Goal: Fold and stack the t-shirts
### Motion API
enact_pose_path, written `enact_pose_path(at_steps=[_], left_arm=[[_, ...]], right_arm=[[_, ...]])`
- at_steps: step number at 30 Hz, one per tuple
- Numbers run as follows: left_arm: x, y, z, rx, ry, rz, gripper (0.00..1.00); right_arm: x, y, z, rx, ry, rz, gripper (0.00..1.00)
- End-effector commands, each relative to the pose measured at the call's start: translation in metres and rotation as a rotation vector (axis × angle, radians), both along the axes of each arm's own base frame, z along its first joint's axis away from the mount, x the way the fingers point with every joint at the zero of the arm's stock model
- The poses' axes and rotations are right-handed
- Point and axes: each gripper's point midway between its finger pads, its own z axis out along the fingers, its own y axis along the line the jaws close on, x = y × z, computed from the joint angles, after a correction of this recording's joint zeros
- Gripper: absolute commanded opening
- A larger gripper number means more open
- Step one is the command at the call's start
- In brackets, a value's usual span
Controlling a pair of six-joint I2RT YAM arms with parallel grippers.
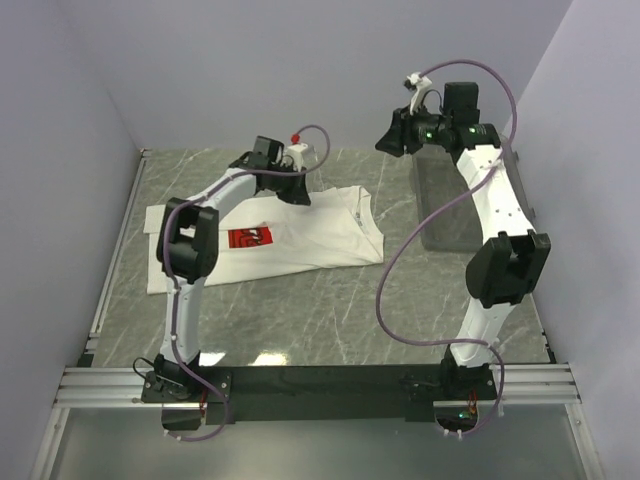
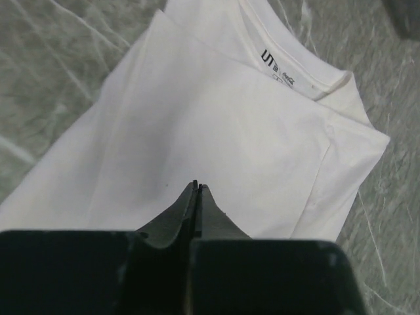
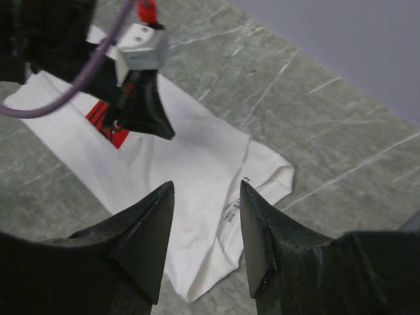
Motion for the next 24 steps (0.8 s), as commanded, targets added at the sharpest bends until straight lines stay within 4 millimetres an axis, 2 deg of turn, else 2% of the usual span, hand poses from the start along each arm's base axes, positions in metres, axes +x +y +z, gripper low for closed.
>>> enact_pose_path(at_steps=[1, 6, 11, 24], left_arm=[[0.001, -0.023, 0.007, -0.019, -0.025, -0.059, 0.01], [0.003, -0.034, -0.016, 0.013, 0.005, -0.043, 0.01], [0.01, -0.035, -0.044, 0.064, 0.054, 0.025, 0.01], [0.03, -0.005, -0.078, 0.206, 0.084, 0.198, 0.0]], right_arm=[[-0.023, 0.011, -0.033, 0.039, 0.118, 0.073, 0.52], [-0.035, -0.001, -0.044, 0.049, 0.163, 0.043, 0.52], [-0.04, -0.005, -0.047, 0.063, 0.18, 0.03, 0.51], [-0.038, -0.013, -0.046, 0.072, 0.185, 0.008, 0.51]])
